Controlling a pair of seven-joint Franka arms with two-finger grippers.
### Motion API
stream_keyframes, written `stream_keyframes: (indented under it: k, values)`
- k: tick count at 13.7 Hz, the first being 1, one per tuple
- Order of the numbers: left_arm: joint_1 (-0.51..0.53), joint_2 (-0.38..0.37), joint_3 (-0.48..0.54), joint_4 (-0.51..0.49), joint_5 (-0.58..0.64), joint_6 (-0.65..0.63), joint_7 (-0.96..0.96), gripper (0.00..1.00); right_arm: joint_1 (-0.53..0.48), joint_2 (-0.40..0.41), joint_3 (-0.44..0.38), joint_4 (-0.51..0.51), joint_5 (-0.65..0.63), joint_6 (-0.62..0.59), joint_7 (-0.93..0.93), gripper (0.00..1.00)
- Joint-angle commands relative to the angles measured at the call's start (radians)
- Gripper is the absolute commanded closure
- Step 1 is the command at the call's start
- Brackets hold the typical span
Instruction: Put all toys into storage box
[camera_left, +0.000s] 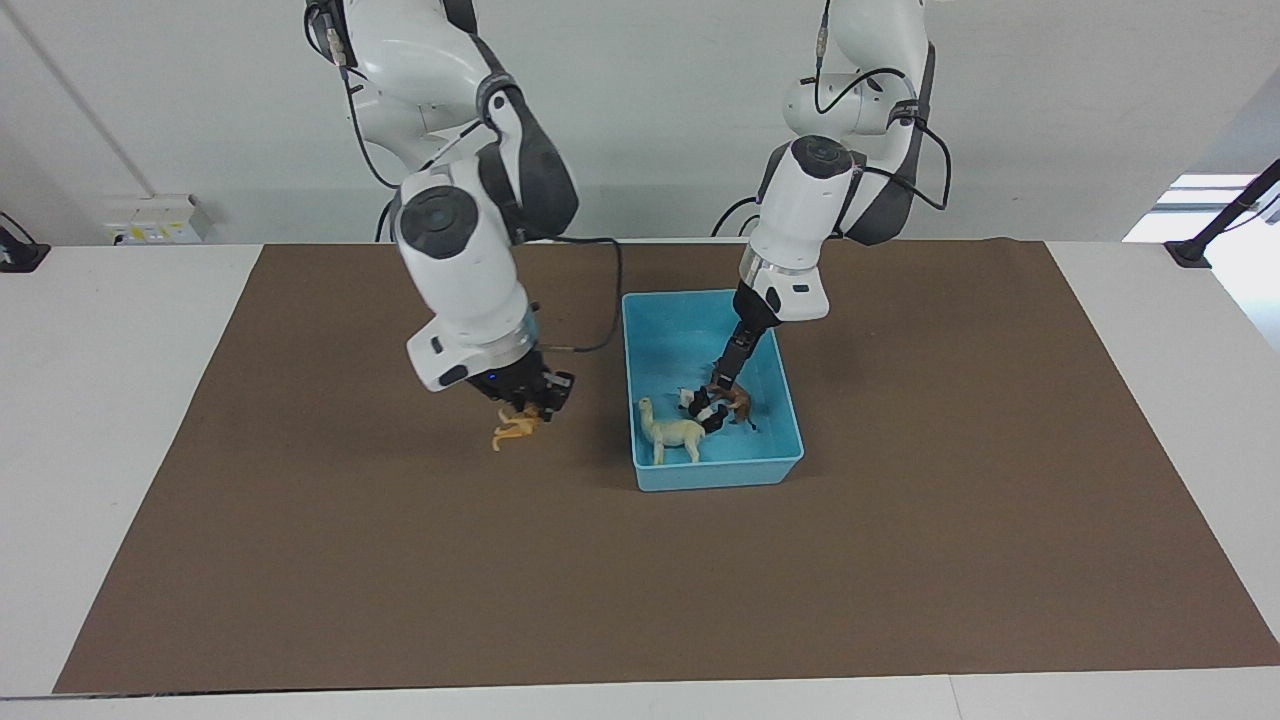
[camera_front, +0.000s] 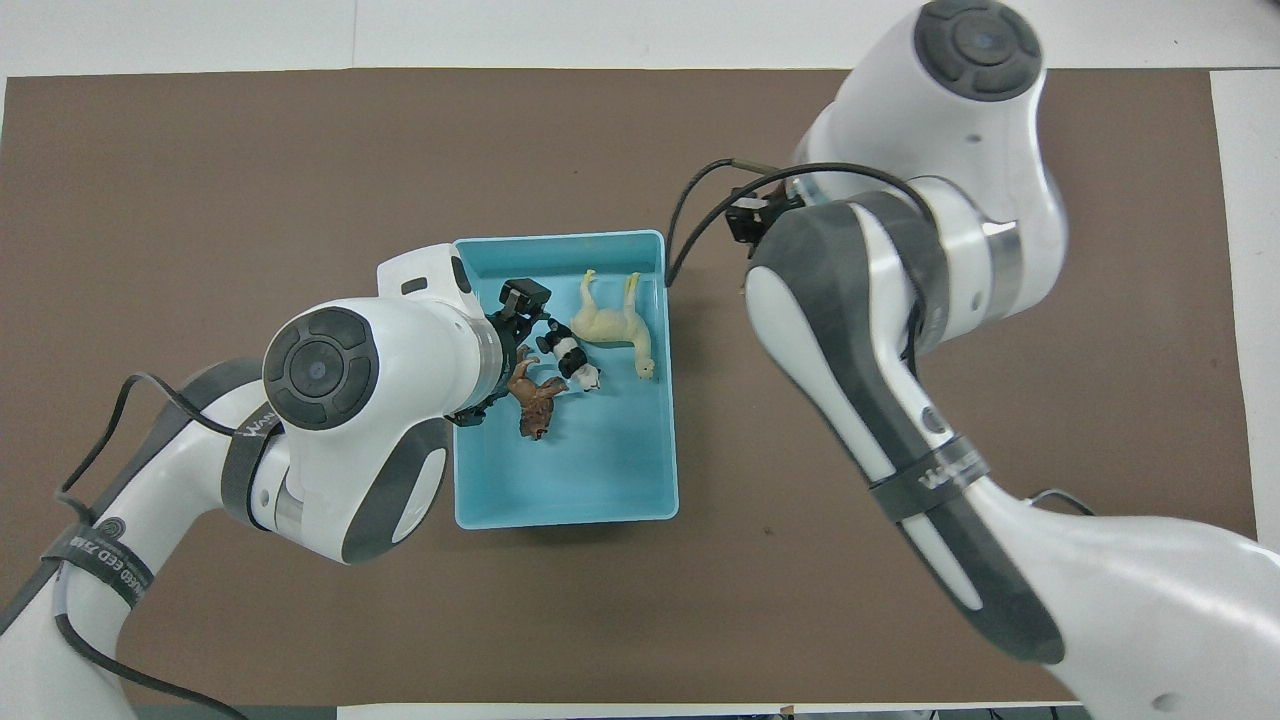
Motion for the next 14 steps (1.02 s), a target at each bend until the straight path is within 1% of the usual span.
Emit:
stream_keyframes:
  k: [1,3,5,7,8,9,10,11,12,13,14]
  values:
    - [0.02,-0.073,0.027,0.043,-0.004,-0.148,0.089,0.0,0.119,0.064,-0.005,0.079,0.046,0.066,0.175,1.0]
    - [0.102,-0.091,0.027,0.084,-0.001,-0.267,0.264,0.0,0.196,0.094,-0.005,0.079,0.049,0.158,0.255,1.0]
    - [0.195,-0.119,0.034,0.125,0.005,-0.401,0.478,0.0,0.208,0.11,-0.005,0.078,0.043,0.19,0.273,1.0]
    - [0.299,-0.153,0.034,0.158,0.005,-0.501,0.747,0.0,0.21,0.117,-0.003,0.073,0.043,0.225,0.271,1.0]
    - [0.341,-0.156,0.034,0.18,0.005,-0.536,0.86,0.0,0.21,0.118,-0.005,0.067,0.04,0.242,0.27,0.73]
    - [0.371,-0.153,0.034,0.211,0.007,-0.577,0.957,0.0,0.211,0.118,-0.005,0.065,0.035,0.244,0.266,0.08]
    - [0.387,-0.147,0.034,0.242,0.037,-0.623,1.069,0.0,0.211,0.116,-0.003,0.065,0.002,0.224,0.265,0.0]
    - [0.392,-0.144,0.034,0.266,0.078,-0.66,1.189,0.0,0.21,0.111,-0.003,0.072,-0.039,0.177,0.265,0.0]
    - [0.392,-0.141,0.036,0.274,0.101,-0.679,1.296,0.0,0.208,0.105,-0.003,0.079,-0.063,0.102,0.263,0.0]
    - [0.396,-0.141,0.036,0.274,0.102,-0.678,1.34,0.0,0.193,0.081,-0.008,0.087,-0.064,0.06,0.247,0.0]
    - [0.401,-0.139,0.04,0.277,0.102,-0.678,1.348,0.0,0.166,0.038,-0.016,0.087,-0.052,0.048,0.177,0.0]
